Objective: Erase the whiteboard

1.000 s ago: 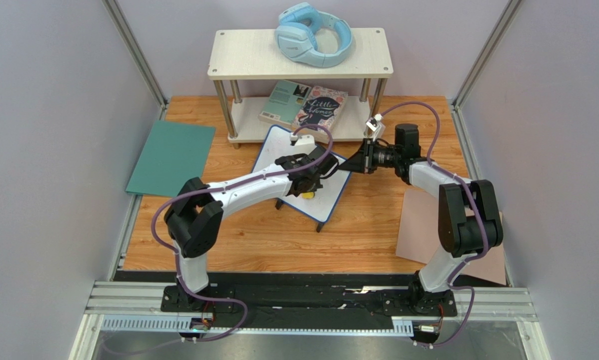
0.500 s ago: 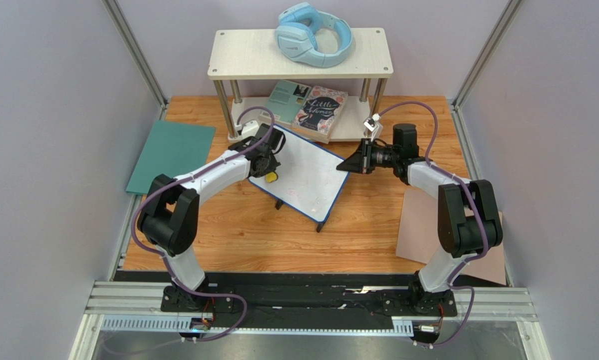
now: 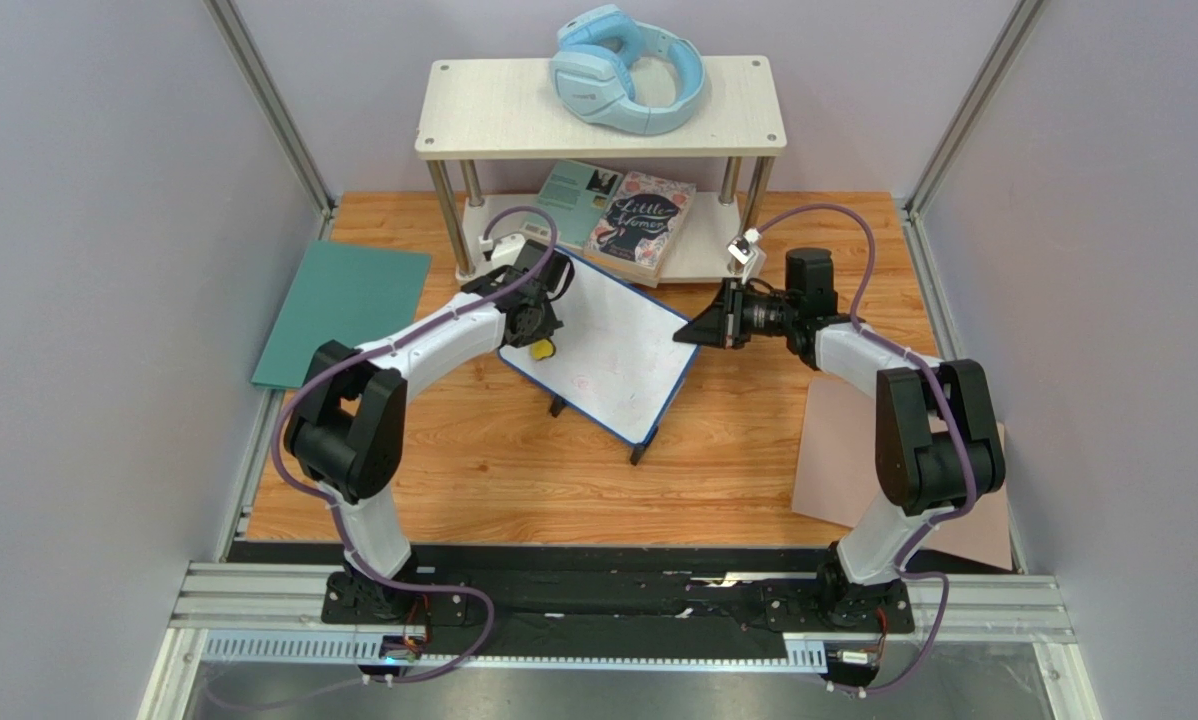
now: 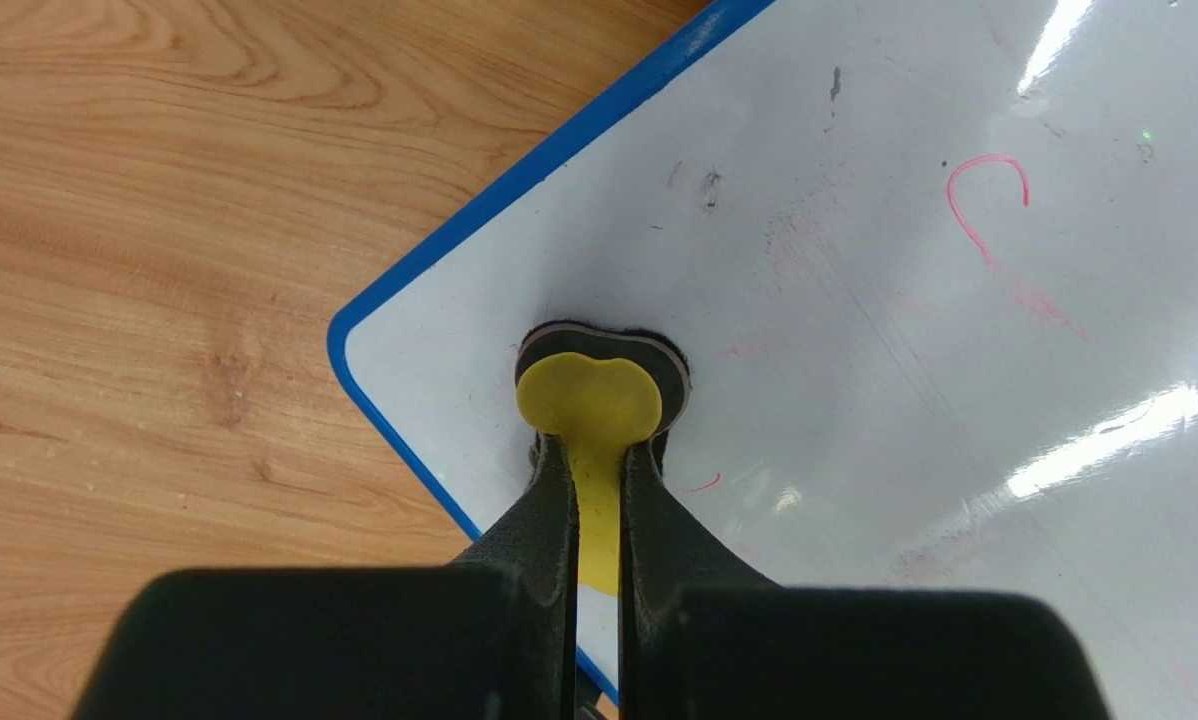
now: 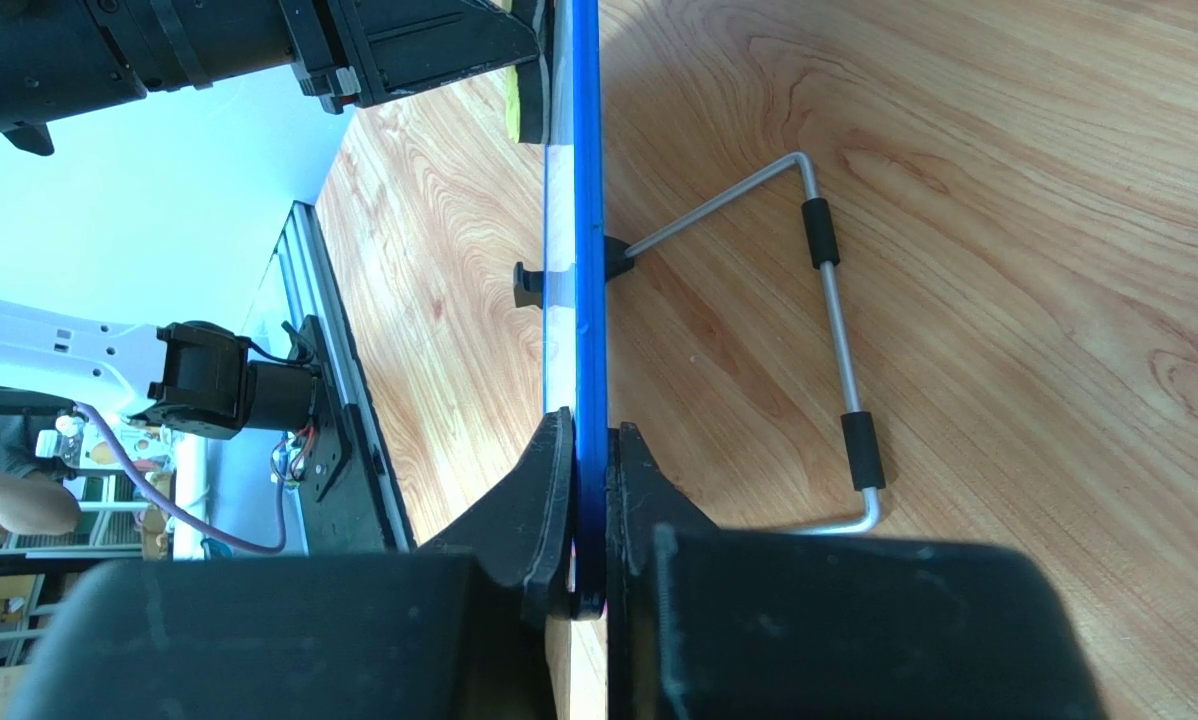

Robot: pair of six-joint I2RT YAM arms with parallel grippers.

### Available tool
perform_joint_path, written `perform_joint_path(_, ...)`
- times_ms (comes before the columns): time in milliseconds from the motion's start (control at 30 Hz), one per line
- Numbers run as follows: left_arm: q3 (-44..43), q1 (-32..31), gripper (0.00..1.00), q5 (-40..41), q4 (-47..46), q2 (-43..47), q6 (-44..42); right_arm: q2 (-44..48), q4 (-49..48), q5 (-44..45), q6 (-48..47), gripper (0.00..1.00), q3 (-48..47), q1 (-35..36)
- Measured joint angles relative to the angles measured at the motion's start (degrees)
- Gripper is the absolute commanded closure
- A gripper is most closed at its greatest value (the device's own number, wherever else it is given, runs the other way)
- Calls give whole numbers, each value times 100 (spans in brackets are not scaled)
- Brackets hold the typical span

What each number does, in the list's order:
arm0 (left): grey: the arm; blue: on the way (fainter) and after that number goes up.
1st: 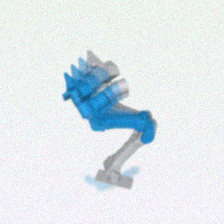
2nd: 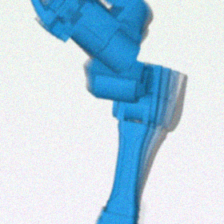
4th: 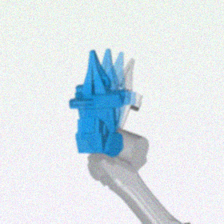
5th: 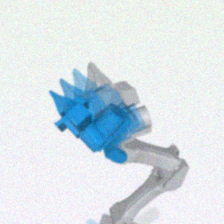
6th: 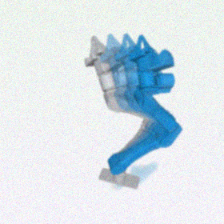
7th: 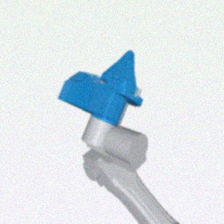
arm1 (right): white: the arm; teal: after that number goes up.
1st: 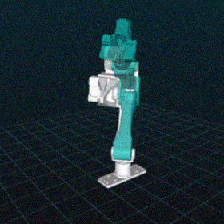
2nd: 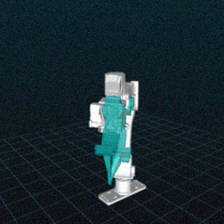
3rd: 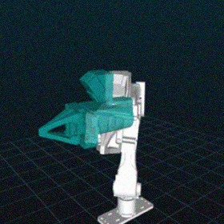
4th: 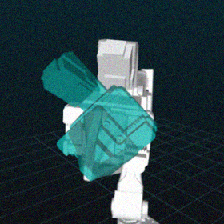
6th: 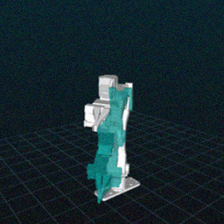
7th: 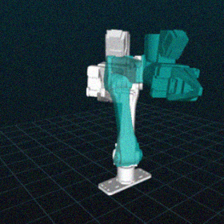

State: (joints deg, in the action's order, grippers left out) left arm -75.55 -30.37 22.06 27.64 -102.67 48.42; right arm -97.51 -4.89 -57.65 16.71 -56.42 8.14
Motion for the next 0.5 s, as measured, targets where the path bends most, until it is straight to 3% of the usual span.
perform_joint_path(200, 0, -302, 100, 234, -70, 0, -149, 0, 28, -20, 0, 100, 0, 9)
perform_joint_path(500, -308, -1615, 100, 675, -122, -142, -166, 0, 42, 15, -7, 100, 0, 4)
